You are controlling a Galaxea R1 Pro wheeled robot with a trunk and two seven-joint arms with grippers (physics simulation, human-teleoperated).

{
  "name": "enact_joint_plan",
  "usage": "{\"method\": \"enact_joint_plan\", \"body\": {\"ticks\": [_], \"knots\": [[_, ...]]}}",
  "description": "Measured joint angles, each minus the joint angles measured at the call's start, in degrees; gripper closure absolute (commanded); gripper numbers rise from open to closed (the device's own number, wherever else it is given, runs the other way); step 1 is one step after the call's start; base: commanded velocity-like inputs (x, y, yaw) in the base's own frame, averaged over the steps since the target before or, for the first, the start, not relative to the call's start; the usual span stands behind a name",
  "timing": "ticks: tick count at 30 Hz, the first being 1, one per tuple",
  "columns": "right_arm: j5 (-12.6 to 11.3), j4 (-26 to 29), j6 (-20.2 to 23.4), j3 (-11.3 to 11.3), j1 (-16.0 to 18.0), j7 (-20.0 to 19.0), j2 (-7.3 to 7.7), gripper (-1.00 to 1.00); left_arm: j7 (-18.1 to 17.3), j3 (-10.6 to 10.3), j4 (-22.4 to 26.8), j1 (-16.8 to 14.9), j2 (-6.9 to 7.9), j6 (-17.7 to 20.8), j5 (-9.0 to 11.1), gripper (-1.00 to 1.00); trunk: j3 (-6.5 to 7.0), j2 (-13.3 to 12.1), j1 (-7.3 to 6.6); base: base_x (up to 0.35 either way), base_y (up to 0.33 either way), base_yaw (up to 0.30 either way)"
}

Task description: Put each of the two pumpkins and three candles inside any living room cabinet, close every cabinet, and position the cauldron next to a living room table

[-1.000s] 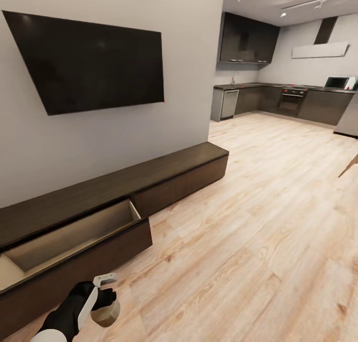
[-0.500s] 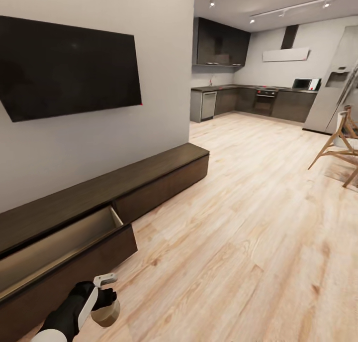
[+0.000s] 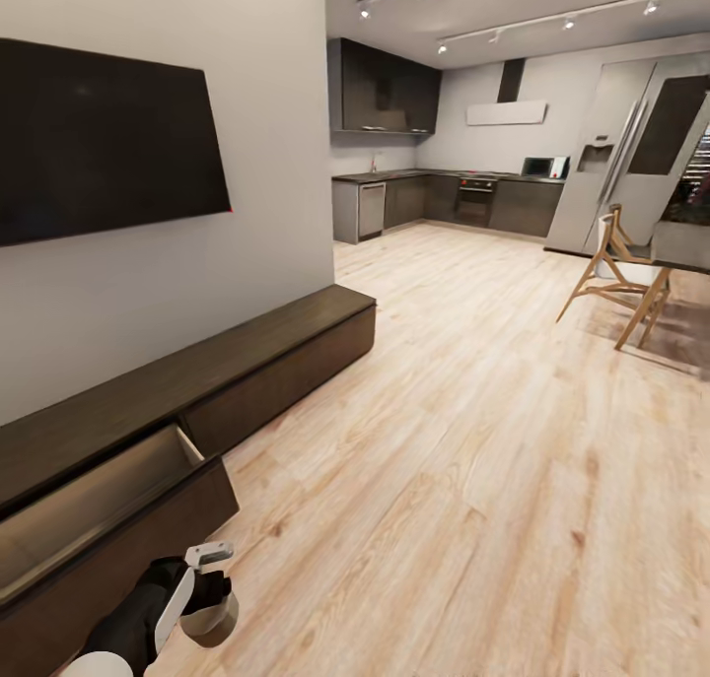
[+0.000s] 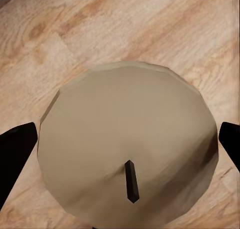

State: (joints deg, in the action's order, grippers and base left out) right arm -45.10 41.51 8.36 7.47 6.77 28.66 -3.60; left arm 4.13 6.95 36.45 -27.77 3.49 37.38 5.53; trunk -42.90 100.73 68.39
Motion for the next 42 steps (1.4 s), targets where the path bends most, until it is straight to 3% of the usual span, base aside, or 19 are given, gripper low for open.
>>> {"method": "enact_joint_plan", "body": {"ticks": [35, 42], "knots": [[0.0, -0.1, -0.8, 0.0, 0.0, 0.0, 0.0, -1.0, 0.0, 0.0, 0.0, 0.0, -0.18, 0.0, 0.0, 1.0, 0.0, 0.0, 0.0, 0.001, 0.0, -0.279], [0.0, -0.1, -0.8, -0.1, 0.0, 0.0, 0.0, -1.0, 0.0, 0.0, 0.0, 0.0, -0.24, 0.0, 0.0, 1.0, -0.01, 0.0, 0.0, 0.179, 0.0, -0.249]]}}
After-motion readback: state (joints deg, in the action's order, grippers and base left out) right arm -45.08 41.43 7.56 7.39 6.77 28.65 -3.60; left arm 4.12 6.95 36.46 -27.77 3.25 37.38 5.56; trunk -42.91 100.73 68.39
